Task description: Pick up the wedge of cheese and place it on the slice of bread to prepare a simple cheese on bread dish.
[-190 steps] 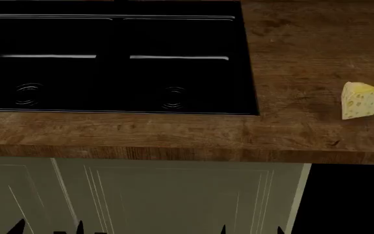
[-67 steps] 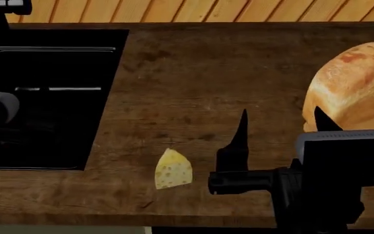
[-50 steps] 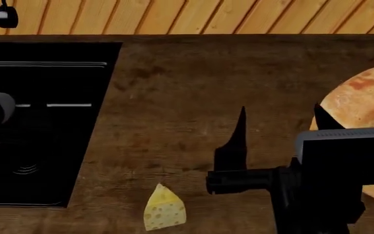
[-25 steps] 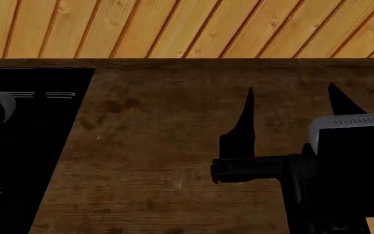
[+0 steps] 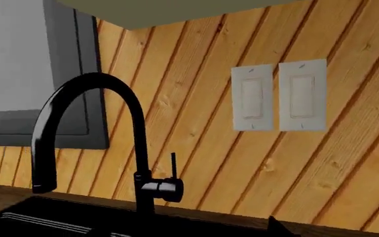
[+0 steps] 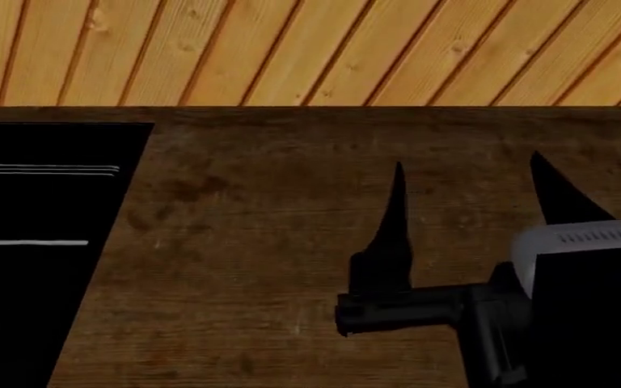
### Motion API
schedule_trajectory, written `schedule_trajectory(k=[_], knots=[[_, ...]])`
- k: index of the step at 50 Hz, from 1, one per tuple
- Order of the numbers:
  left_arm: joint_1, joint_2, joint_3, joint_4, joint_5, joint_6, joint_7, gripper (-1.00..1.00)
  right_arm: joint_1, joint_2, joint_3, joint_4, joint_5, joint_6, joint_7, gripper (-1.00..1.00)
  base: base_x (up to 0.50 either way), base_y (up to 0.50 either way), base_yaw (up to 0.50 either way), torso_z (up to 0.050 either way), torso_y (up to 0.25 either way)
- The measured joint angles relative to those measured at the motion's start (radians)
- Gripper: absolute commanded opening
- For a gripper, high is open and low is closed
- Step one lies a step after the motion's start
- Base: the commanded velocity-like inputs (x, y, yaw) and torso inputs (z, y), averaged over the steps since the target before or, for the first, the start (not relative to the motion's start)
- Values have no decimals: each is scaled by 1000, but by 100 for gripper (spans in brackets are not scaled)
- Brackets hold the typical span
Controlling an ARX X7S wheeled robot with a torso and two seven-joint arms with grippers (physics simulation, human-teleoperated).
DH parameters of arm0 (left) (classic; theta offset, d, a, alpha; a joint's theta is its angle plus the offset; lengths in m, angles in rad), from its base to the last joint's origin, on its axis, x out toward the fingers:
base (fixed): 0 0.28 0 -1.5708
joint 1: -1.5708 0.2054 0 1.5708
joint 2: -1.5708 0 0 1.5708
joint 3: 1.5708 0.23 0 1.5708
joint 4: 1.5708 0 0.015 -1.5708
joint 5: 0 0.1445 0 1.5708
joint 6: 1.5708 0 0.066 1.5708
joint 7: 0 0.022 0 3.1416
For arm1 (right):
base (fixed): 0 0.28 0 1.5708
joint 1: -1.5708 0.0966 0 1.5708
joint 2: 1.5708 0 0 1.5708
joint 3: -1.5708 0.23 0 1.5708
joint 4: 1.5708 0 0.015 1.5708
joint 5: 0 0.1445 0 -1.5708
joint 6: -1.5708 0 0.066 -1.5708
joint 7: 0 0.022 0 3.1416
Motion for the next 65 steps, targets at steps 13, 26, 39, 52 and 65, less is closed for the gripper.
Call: schedule_trajectory(k=[13, 26, 39, 52, 65], knots=[[39, -45, -123, -2, 59, 18, -61, 100, 31, 181, 71, -19, 897, -19, 417, 100, 0, 0, 0, 0, 0], [44, -64, -139, -7, 69, 18, -72, 100, 91, 250, -49, -4, 1490, -74, 730, 100, 0, 0, 0, 0, 0], [45, -72, -146, -5, 64, 17, -70, 100, 80, 263, -211, 53, 1686, -90, 854, 100, 0, 0, 0, 0, 0], [46, -73, -152, -3, 55, 9, -67, 100, 54, 276, -306, 70, 1702, -42, 896, 100, 0, 0, 0, 0, 0], [45, -75, -153, -2, 51, 0, -69, 100, 35, 305, -352, 64, 1695, -24, 940, 100, 0, 0, 0, 0, 0]])
